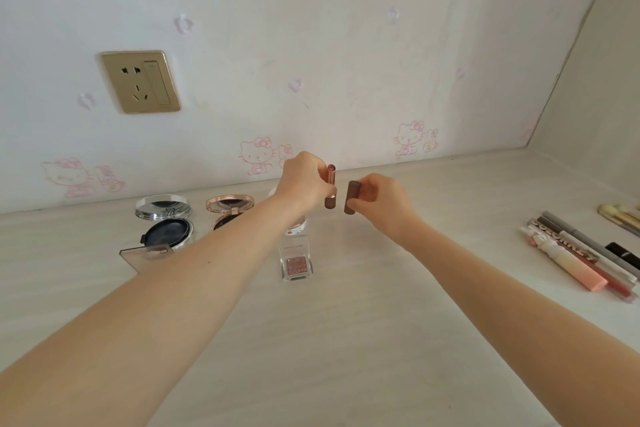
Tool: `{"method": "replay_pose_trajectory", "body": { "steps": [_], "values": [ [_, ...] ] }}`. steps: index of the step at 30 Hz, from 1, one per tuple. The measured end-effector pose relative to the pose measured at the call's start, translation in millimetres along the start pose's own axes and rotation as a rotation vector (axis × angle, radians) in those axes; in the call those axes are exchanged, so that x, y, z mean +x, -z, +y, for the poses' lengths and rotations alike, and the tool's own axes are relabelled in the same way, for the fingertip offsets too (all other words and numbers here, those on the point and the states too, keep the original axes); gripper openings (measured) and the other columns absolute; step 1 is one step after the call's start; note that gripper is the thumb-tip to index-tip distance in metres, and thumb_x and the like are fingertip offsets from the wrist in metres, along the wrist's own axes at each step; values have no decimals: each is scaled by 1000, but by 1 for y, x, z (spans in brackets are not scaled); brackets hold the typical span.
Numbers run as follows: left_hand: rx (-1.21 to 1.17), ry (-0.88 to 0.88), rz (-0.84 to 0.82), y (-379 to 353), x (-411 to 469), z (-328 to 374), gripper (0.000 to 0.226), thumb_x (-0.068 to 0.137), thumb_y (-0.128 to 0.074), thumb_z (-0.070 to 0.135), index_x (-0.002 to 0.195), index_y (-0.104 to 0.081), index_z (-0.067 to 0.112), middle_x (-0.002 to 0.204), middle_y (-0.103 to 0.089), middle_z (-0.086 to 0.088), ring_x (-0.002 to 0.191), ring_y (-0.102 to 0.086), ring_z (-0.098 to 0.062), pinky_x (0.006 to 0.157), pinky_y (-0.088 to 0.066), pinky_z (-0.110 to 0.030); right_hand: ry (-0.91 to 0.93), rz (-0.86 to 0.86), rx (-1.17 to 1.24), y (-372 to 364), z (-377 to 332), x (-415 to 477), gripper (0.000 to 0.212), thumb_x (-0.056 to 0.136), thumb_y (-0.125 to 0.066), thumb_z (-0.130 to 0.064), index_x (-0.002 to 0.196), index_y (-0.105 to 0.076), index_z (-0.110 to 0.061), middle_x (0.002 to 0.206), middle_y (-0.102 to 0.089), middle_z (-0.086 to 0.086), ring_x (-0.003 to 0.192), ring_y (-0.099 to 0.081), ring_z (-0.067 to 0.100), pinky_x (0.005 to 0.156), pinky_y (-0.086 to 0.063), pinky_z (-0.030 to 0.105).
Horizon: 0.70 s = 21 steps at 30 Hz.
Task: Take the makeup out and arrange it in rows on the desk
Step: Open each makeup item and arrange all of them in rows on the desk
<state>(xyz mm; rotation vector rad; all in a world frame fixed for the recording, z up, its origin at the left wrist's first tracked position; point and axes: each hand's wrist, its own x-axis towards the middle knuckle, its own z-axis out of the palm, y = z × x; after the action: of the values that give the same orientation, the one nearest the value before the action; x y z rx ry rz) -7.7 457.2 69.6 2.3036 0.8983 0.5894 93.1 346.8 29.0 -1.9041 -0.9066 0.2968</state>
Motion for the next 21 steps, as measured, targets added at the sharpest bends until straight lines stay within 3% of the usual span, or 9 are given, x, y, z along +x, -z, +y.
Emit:
{"method": "replay_pose_trajectory", "body": {
  "steps": [3,5,8,13,21],
  "values": [
    [37,17,-12,-4,2,-2,9,69,-73,5,75,-68,-1,82,-70,-17,79,-63,-28,67,-51,-32,29,16,-80,-10,8,6,23,75,-70,-12,96,-64,-18,74,-60,-17,83,-58,10,66,-38,18],
    [47,29,-19,-6,1,-2,8,69,-72,3,74,-69,-1,80,-70,-17,83,-66,-30,70,-54,-36,47,19,-103,-14,13,9,23,74,-71,-12,95,-64,-19,74,-59,-18,83,-56,8,64,-36,12],
    [54,46,-24,-8,1,-3,7,69,-70,1,75,-68,-3,79,-70,-18,75,-65,-30,67,-54,-36,66,14,-104,-18,18,12,22,73,-70,-12,92,-63,-22,76,-62,-19,85,-57,6,65,-35,7],
    [73,82,-43,-11,0,1,10,71,-68,1,81,-68,-1,84,-72,-15,71,-67,-26,53,-41,-24,68,16,-107,-20,23,17,24,73,-71,-13,94,-64,-23,83,-68,-13,90,-59,7,65,-37,9],
    [67,83,-15,-18,2,-4,10,74,-69,2,83,-67,0,88,-71,-14,76,-71,-29,66,-54,-35,46,1,-182,-23,30,21,20,76,-70,-15,91,-60,-25,83,-63,-15,83,-54,5,66,-37,20]
  ]
}}
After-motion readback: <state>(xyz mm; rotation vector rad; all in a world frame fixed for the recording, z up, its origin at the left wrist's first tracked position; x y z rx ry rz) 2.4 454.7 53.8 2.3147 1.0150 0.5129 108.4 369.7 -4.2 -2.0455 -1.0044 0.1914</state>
